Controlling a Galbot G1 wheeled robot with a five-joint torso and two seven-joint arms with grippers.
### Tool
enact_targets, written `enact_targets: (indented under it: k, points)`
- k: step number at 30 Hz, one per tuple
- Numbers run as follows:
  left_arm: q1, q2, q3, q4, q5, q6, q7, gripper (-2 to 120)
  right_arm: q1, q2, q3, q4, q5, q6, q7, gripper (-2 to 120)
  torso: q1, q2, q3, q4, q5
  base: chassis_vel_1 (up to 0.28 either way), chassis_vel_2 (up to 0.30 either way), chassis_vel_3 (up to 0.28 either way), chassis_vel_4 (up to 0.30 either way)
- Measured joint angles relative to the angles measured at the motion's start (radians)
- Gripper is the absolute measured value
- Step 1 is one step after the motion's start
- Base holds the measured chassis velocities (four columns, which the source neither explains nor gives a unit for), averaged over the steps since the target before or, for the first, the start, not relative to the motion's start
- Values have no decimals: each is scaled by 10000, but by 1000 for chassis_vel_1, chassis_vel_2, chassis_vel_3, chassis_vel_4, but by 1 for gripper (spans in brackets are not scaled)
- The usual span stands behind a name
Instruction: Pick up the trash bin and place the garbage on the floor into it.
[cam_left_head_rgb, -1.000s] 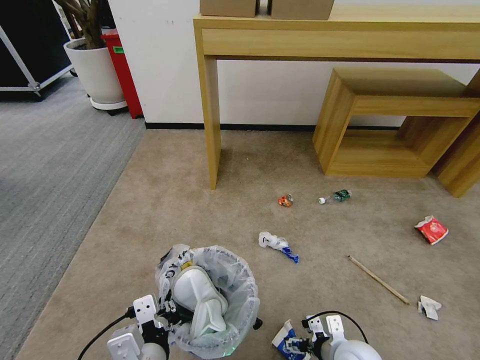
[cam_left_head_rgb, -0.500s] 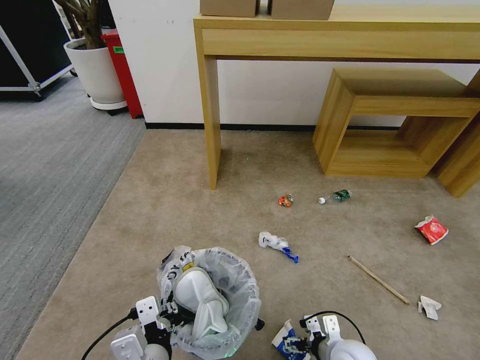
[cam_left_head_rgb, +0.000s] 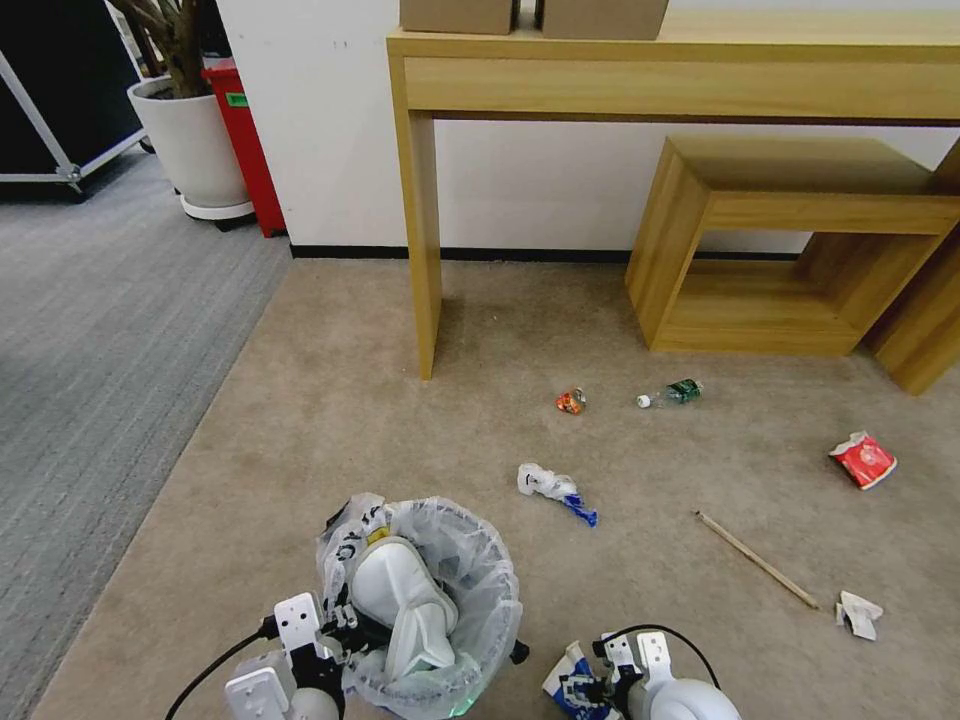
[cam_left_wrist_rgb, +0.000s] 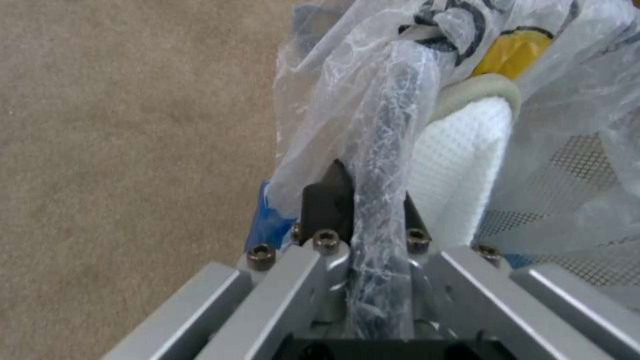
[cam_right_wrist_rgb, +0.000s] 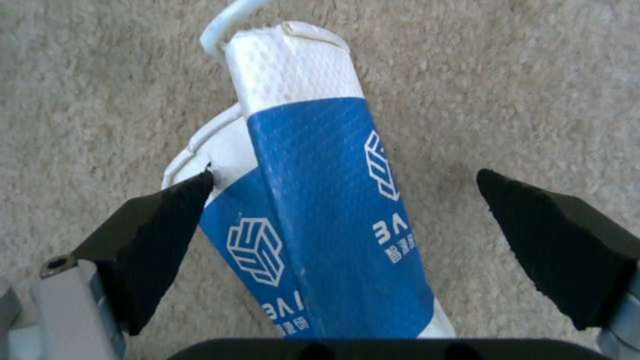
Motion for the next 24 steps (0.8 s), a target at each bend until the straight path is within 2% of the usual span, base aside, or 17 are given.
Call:
enact_targets:
  k: [10, 11, 13, 15, 24]
  points:
    - [-60, 142, 8, 64, -83, -16, -34, 0, 87, 92, -47, -254, -37, 148, -67, 100, 0, 0, 0, 0, 0, 0, 0, 0, 0]
    - [-71, 164, 7, 84, -86, -18, -41, 0, 101, 100, -47, -274, -43, 220, -76, 95, 0, 0, -1, -1, -6, 0, 0, 0, 0]
    - [-76, 171, 9, 92, -87, -18, -43, 0, 113, 103, -47, -284, -45, 245, -80, 94, 0, 1, -1, -1, -7, 0, 0, 0, 0]
    - [-89, 200, 17, 111, -88, -18, -51, 0, 150, 102, -55, -296, -56, 371, -85, 86, -1, 1, -1, -6, -17, 0, 0, 0, 0]
    - [-81, 273, 45, 126, -84, -18, -65, 0, 230, 105, 1, -348, -11, 515, -161, 67, -1, 2, -1, -6, -8, 0, 0, 0, 0]
